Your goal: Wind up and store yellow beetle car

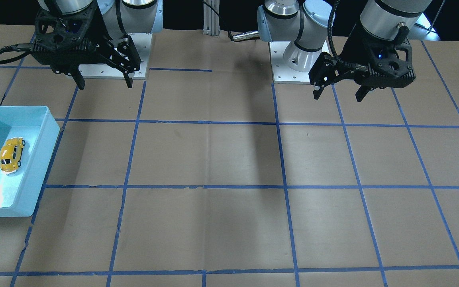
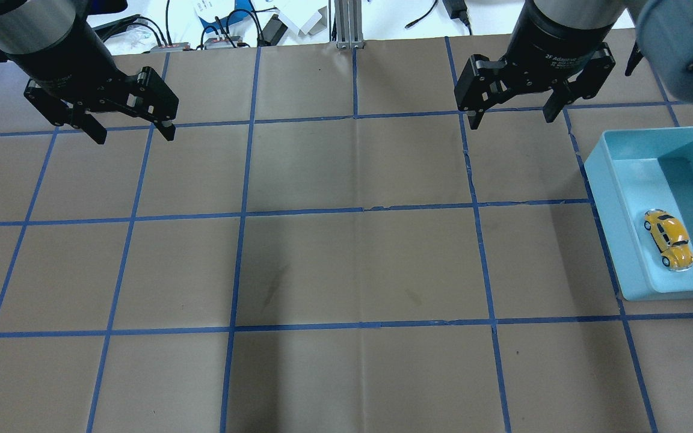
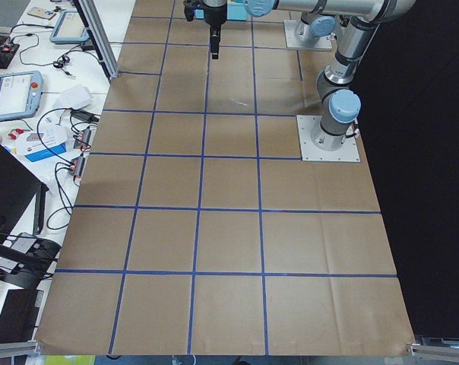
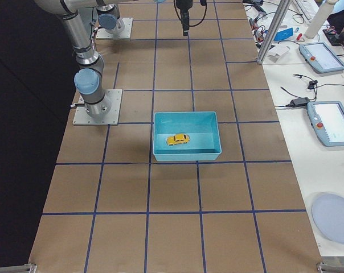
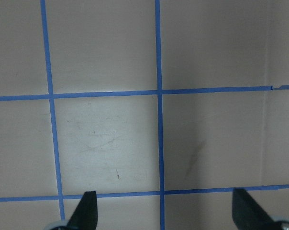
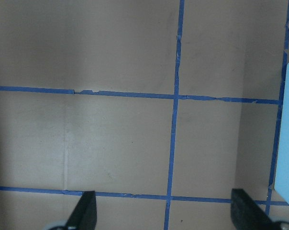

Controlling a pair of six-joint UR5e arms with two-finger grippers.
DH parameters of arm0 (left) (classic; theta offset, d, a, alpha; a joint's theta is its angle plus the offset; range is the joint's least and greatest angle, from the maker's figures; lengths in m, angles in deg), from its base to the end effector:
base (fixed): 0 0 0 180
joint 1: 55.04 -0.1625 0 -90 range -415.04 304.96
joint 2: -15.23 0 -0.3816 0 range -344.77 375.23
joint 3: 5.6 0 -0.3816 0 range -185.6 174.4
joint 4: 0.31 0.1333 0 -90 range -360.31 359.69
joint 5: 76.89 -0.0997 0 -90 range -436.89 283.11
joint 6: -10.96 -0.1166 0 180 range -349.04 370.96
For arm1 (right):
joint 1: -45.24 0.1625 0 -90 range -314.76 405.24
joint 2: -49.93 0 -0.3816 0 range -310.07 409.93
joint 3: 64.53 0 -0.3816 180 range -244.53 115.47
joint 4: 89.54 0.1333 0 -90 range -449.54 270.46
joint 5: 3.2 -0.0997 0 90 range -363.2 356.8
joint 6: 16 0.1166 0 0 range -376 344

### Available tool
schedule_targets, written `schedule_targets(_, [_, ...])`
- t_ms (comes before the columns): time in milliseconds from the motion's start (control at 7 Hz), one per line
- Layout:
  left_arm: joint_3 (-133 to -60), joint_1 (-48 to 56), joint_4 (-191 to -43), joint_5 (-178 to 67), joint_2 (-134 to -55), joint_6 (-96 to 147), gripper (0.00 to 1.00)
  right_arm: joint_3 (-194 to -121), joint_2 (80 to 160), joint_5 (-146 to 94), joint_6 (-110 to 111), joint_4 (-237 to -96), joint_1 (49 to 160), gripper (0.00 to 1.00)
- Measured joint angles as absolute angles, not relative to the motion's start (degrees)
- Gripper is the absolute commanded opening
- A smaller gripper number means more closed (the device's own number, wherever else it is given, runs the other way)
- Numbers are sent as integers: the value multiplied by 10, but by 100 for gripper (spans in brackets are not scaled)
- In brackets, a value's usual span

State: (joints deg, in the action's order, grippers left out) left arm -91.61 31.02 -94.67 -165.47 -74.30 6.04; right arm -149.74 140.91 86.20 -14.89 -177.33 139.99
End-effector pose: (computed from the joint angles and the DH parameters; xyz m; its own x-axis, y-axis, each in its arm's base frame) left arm -0.1031 -0.4854 0.4574 -0.9996 0.0172 0.0245 0.0171 0.9998 -0.0039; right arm 0.1738 -0.4671 0.4722 -0.9979 -0.0642 -0.0117 -0.0633 0.9961 -0.0619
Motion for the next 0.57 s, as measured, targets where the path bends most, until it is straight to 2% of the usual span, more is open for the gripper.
schedule_targets(571, [-916, 310, -946, -1657, -741, 56, 100, -1496, 1409, 863, -149, -1773, 1400, 100])
